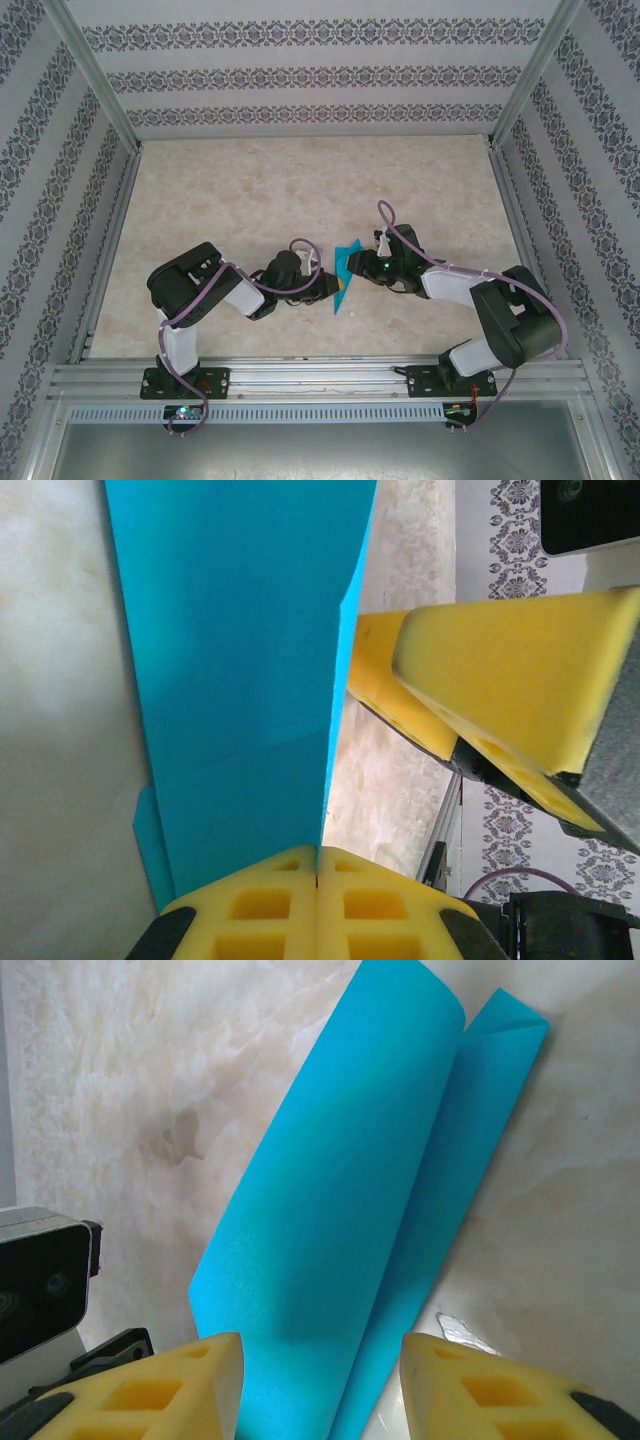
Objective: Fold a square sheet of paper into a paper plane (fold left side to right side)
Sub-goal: Fold the wing for the fifth time at the center of the table.
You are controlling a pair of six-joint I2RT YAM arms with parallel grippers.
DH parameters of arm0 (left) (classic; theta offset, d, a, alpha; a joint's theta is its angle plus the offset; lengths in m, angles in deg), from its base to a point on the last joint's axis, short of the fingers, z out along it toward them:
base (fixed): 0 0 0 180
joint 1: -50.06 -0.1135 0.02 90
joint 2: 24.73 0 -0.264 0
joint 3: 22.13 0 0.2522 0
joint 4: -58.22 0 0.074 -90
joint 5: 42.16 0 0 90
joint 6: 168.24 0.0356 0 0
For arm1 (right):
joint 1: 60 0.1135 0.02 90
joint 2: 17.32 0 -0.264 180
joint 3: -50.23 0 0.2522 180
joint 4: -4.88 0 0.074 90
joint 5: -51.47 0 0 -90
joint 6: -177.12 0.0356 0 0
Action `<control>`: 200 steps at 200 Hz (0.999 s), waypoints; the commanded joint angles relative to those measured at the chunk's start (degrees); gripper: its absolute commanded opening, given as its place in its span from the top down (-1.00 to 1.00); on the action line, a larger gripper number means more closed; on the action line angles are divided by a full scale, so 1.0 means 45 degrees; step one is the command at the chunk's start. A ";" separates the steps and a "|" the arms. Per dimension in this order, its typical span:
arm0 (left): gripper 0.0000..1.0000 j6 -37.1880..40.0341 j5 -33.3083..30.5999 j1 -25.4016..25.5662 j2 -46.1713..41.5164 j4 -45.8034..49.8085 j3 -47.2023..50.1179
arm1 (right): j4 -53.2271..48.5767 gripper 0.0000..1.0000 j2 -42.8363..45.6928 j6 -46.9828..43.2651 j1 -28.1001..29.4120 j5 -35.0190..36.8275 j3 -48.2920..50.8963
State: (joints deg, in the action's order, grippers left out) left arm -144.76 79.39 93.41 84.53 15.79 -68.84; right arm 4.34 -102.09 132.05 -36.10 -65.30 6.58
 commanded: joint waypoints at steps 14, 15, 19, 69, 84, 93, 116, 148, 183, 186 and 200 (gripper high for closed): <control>1.00 -0.0273 0.0235 -0.0240 0.0176 -0.0835 0.0076 | 0.0501 0.09 -0.0374 0.0161 0.0196 0.0207 -0.0423; 1.00 -0.0275 0.0245 -0.0240 0.0185 -0.0835 0.0076 | 0.0501 0.09 -0.0377 0.0167 0.0186 0.0206 -0.0426; 1.00 -0.0273 0.0235 -0.0240 0.0211 -0.0867 0.0076 | 0.0506 0.10 -0.0416 0.0182 0.0213 0.0205 -0.0451; 1.00 -0.0390 0.0163 -0.0240 0.0308 -0.1087 0.0133 | 0.0570 0.11 -0.0770 0.0237 0.0294 0.0244 -0.0609; 1.00 -0.0425 0.0157 -0.0252 0.0351 -0.1163 0.0154 | 0.0589 0.11 -0.0828 0.0270 0.0314 0.0244 -0.0624; 1.00 -0.0467 0.0157 -0.0261 0.0403 -0.1253 0.0157 | 0.0599 0.11 -0.0849 0.0262 0.0333 0.0263 -0.0642; 1.00 -0.0549 0.0138 -0.0249 0.0470 -0.1411 0.0154 | 0.0599 0.11 -0.0925 0.0285 0.0352 0.0324 -0.0643; 1.00 -0.0569 0.0153 -0.0259 0.0468 -0.1407 0.0152 | 0.0619 0.11 -0.1045 0.0303 0.0392 0.0322 -0.0719; 1.00 -0.0557 0.0162 -0.0257 0.0517 -0.1333 0.0115 | 0.0636 0.11 -0.1234 0.0304 0.0465 0.0327 -0.0838; 1.00 -0.0567 0.0162 -0.0259 0.0535 -0.1342 0.0115 | 0.0635 0.11 -0.1254 0.0306 0.0469 0.0323 -0.0848; 1.00 -0.0569 0.0148 -0.0249 0.0539 -0.1344 0.0115 | 0.0648 0.11 -0.1335 0.0294 0.0504 0.0323 -0.0907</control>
State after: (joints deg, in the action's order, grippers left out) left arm -146.51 79.37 93.06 85.92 12.71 -68.67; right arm 6.37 -107.08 133.34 -34.59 -64.66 4.04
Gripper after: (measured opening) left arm 0.057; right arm 0.445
